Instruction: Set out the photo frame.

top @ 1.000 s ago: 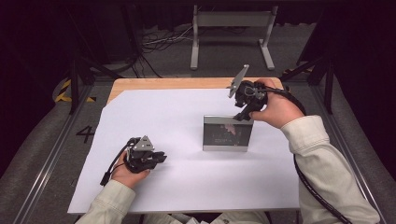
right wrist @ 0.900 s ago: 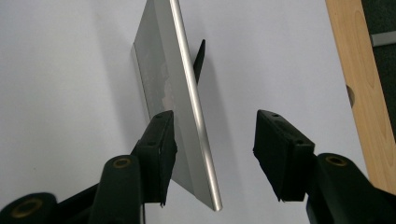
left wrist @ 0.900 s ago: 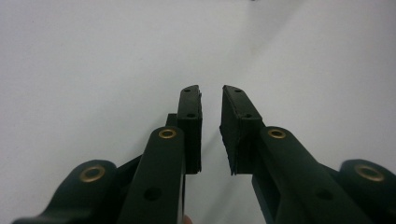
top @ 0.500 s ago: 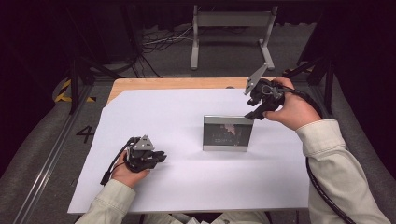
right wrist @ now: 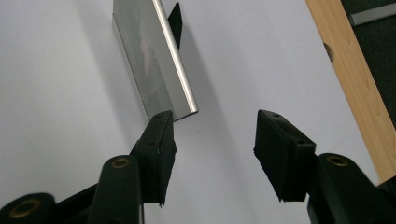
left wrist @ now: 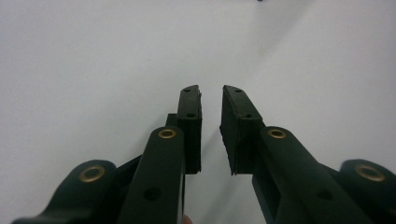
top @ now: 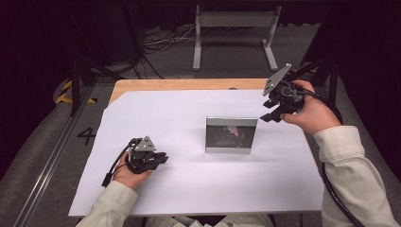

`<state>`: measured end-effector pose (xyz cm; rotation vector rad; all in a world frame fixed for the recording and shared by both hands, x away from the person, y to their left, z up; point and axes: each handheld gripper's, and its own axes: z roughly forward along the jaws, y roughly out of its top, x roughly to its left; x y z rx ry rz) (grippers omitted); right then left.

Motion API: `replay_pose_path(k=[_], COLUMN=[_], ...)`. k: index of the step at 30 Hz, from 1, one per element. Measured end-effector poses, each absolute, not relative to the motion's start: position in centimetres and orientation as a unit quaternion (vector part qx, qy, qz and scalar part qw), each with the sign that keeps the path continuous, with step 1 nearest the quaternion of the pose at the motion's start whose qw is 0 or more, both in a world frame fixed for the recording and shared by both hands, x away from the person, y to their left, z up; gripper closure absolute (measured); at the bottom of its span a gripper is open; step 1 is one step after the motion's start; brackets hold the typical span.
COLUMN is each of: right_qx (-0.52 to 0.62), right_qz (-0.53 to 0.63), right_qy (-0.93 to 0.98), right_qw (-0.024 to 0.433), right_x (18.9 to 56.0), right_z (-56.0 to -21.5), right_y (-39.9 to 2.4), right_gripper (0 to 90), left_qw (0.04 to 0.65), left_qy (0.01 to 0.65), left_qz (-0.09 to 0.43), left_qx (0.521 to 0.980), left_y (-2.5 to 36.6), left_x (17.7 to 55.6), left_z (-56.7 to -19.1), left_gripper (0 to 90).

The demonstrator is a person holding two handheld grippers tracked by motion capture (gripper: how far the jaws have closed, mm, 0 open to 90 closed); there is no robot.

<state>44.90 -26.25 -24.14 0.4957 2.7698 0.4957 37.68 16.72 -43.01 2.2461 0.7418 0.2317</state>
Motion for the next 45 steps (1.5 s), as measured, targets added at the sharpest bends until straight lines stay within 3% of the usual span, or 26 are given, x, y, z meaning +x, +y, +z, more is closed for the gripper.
replay_pose_path(k=[45], right_qx=[0.266], right_qz=[0.223], right_qy=[0.925], right_qw=[0.158], right_x=[44.8], right_z=[-26.6], right_y=[-34.6], right_gripper=[44.9], left_qw=[0.378], left_qy=[0.311], left_qz=[0.113], left_qx=[0.864], left_y=[17.5], left_x=[38.0], left_z=[-43.0], left_gripper=[77.9])
